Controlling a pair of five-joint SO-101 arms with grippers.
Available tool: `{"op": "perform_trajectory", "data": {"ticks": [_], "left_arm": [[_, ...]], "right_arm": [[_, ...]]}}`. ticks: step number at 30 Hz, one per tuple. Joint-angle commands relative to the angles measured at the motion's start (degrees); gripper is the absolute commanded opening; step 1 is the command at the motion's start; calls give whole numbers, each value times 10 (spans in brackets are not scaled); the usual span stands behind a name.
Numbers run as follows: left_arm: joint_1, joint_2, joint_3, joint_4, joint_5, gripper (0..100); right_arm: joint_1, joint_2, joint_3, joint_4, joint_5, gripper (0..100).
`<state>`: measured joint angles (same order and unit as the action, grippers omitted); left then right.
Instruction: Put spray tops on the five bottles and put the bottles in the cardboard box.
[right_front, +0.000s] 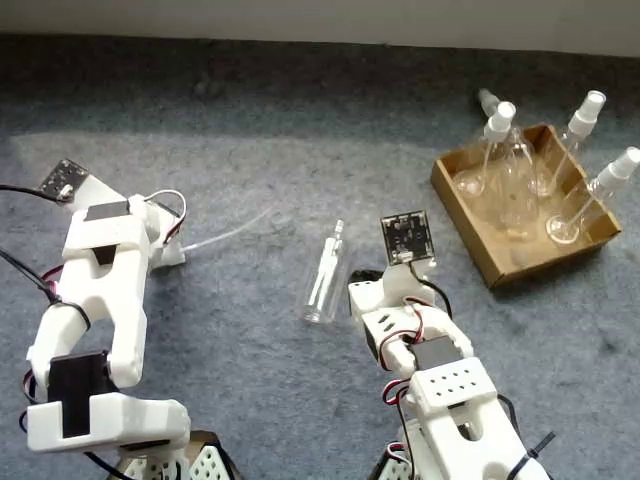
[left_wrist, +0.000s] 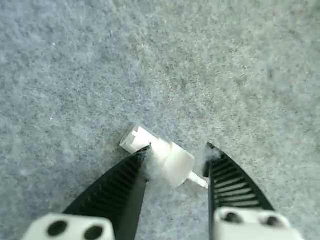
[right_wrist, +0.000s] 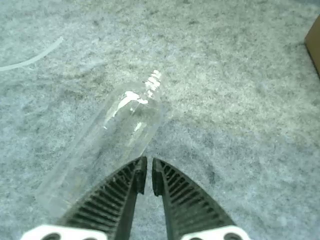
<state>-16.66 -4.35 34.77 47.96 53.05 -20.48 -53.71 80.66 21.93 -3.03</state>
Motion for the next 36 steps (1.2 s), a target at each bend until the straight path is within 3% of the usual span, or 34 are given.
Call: {"op": "perform_trajectory", "data": {"ticks": [1,14,27,33,36], "left_arm": [[-4,-24,2,-8,6,151],[-16,-29,9,-9,6,151],[-25,-31,9,-7,6,151],[-25,-32,9,-7,6,151],[-25,-32,9,-7,6,151]], "right_arm": [[-3,-14,0,-13,-1,5],[-1,-14,-3,1,-4,10],[-3,-7,-312,305,-6,19],[-4,-7,-434,385,-6,179],[-4,-7,-463,400,-14,187]]}}
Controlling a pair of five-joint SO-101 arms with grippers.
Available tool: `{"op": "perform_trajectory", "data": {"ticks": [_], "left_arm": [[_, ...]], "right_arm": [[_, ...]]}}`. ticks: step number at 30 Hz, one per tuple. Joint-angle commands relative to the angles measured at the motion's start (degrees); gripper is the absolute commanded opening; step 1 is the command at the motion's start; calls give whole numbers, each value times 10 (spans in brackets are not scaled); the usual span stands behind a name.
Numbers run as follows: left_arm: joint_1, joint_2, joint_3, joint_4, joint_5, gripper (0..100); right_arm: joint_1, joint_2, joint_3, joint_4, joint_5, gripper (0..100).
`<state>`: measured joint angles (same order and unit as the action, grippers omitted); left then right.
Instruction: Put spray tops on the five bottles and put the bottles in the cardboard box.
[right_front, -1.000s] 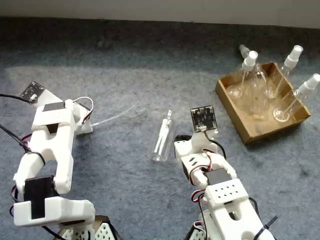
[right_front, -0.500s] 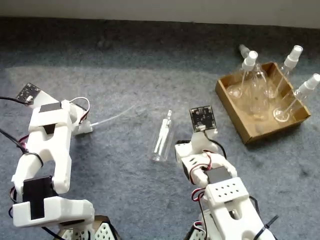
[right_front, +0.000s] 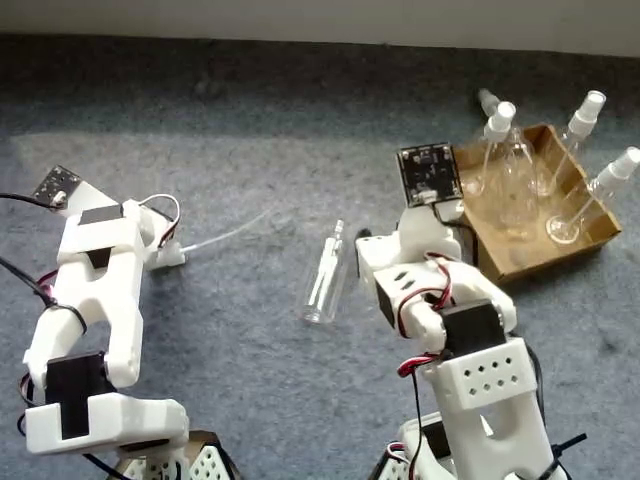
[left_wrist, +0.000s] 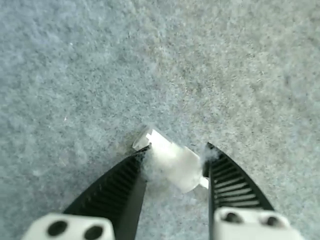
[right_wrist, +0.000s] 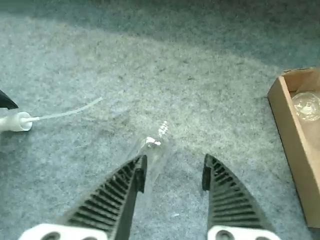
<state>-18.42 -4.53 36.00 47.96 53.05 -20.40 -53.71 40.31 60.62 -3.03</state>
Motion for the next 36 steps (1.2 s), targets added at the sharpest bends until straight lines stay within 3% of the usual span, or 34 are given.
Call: {"op": "perform_trajectory", "data": {"ticks": [1,7,21,28,36], "left_arm": [[-7,-30,-3,-7,6,151],[-7,-30,-3,-7,6,151],[-7,-30,-5,-7,5,151],[-7,-30,-5,-7,5,151],[-7,-30,-4,-8,4,151]], "right_arm": [[-5,-6,-67,21,-30,187],[-5,83,-154,87,-81,187],[-27,531,-446,239,-233,190],[-94,716,-682,357,-273,191],[-99,898,-841,404,-274,191]]}}
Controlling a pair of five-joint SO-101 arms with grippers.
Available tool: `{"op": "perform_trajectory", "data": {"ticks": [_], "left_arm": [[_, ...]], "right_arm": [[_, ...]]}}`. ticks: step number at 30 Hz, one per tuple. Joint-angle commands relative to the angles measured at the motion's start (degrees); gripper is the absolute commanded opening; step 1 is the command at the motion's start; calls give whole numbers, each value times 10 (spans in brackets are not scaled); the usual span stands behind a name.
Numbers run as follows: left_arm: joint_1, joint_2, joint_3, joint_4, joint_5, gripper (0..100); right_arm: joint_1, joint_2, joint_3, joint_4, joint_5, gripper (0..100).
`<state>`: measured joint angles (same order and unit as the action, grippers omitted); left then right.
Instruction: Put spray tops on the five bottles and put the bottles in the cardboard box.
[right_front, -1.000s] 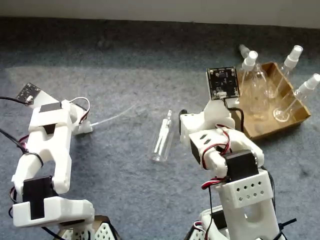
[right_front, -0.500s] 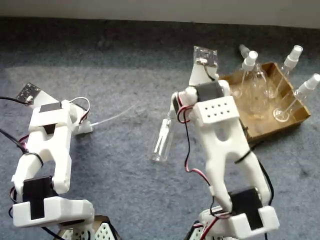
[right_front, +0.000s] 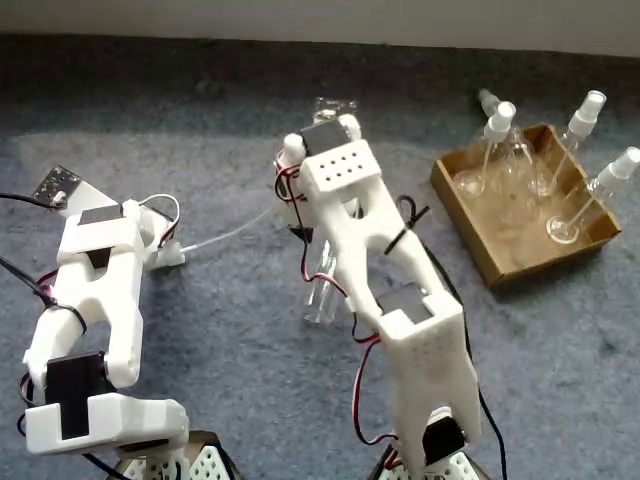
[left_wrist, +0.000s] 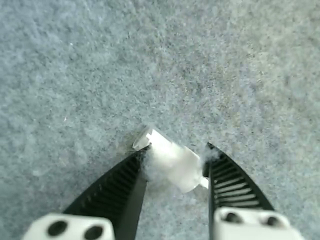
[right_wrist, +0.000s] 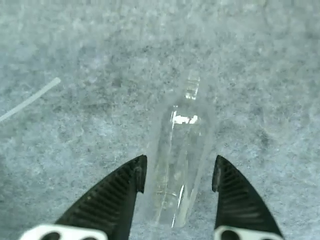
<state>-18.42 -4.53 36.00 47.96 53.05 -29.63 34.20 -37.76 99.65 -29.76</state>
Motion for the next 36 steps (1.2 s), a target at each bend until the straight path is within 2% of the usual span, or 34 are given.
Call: {"op": "perform_trajectory", "data": {"ticks": [1,6,17,22,25,27,36], "left_arm": [[-7,-30,-4,-8,4,151],[-7,-30,-4,-8,4,151],[-5,-30,-3,-8,3,151],[-5,-30,-3,-7,3,151],[-5,-30,-3,-7,3,151],[-5,-30,-3,-7,3,151],[-5,-30,-3,-8,3,151]], "right_arm": [[-7,32,-63,14,-8,191],[-5,87,-64,13,-59,191],[-4,138,-62,15,-60,180],[4,152,-62,15,-59,61],[19,155,-62,15,-57,24],[33,155,-63,15,-26,10],[109,152,-67,15,207,5]]}}
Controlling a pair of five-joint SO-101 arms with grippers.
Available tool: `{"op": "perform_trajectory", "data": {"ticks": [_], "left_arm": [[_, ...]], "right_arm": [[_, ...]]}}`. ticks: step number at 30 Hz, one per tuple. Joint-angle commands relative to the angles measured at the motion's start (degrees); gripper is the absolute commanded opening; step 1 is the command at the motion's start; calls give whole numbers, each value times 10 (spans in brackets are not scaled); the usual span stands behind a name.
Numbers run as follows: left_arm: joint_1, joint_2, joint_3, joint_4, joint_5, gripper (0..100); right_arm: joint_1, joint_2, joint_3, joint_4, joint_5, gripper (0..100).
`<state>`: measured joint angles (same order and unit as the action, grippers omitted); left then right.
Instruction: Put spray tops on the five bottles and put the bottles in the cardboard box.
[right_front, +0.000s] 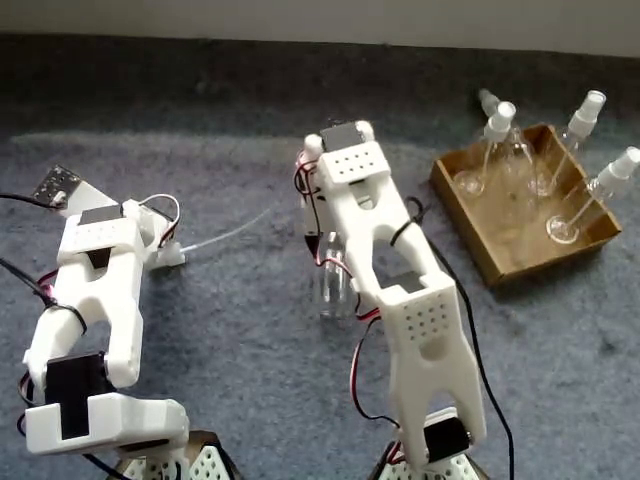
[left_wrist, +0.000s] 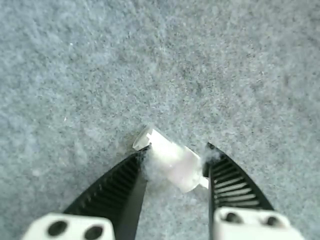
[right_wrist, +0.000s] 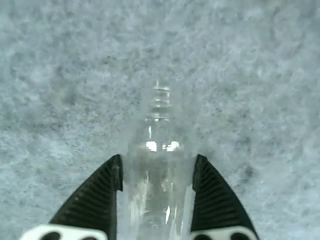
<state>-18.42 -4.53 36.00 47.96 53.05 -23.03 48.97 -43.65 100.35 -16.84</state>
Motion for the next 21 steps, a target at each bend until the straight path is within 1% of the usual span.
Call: {"op": "perform_trajectory", "data": {"ticks": [1,6,12,14,17,19,21], "left_arm": [[-5,-30,-3,-8,3,151],[-5,-30,-3,-8,3,151],[-5,-30,-3,-9,3,151],[-5,-30,-3,-9,3,151],[-4,-30,-3,-9,3,151],[-4,-30,-3,-9,3,151],[-4,-30,-3,-9,3,151]], "right_arm": [[51,3,-9,6,110,5],[80,7,-41,5,249,5],[103,7,-52,5,346,7],[103,7,-51,6,367,7],[102,7,-50,6,373,8],[102,5,-52,6,374,34],[102,3,-53,6,374,83]]}}
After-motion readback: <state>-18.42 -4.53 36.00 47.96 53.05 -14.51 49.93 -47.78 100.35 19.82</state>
